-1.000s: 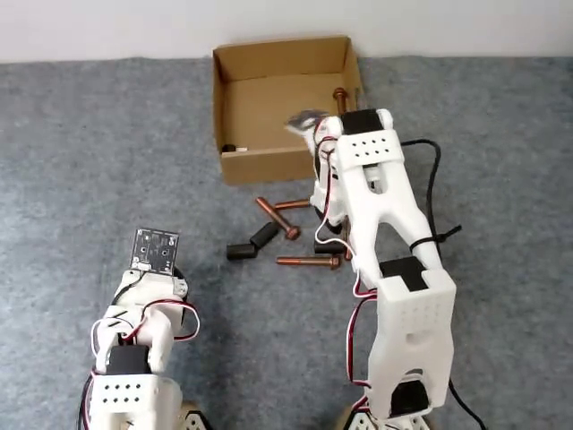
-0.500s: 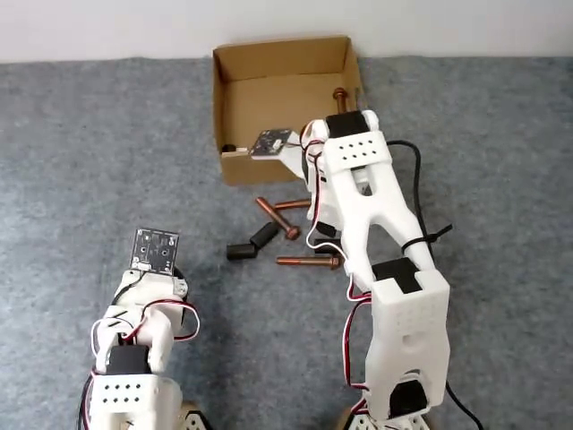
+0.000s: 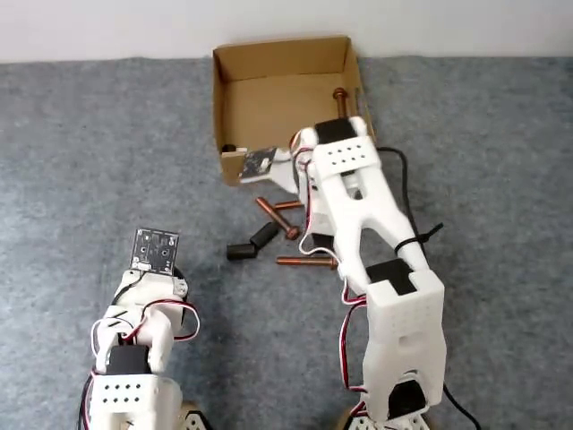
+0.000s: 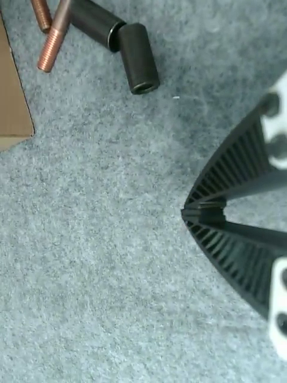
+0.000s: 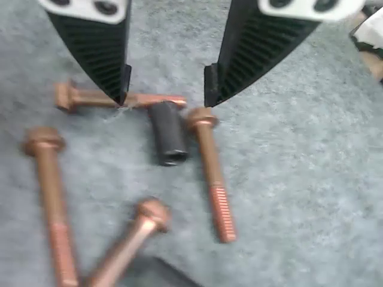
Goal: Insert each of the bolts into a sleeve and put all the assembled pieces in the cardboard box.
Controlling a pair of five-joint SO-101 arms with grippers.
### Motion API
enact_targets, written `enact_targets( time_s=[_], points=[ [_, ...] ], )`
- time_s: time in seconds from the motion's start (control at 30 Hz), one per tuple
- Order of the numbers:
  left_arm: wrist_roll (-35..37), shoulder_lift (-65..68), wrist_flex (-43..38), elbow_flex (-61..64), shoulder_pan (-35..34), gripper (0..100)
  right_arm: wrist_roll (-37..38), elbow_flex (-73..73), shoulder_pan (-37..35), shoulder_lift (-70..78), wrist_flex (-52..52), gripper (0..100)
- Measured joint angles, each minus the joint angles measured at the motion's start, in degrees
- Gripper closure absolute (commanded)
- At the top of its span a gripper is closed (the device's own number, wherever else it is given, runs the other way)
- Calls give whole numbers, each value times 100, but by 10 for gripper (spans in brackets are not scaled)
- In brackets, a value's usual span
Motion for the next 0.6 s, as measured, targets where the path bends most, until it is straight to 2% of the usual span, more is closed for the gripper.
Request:
enact_targets(
  time_s=[0.6],
  points=[
    [0, 0, 0, 0, 0, 995, 18, 255, 53, 686, -589, 798]
  ],
)
